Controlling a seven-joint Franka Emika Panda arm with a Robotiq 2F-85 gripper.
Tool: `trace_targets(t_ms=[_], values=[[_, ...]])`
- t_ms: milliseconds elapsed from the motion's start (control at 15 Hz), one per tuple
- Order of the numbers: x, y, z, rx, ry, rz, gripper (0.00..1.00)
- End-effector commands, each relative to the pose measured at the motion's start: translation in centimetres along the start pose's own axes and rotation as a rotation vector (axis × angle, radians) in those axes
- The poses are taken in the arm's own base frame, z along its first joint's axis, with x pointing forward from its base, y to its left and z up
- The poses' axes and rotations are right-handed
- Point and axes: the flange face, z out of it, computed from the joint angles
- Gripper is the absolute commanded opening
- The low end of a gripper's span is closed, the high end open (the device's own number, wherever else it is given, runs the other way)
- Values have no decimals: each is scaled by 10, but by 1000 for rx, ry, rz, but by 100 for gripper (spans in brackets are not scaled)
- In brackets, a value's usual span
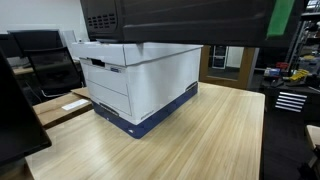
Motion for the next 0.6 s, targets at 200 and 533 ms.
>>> trace_targets(t_ms=[200,533], values=[[2,0,-1,-7,7,-16,100],[2,0,-1,-7,8,-16,100]])
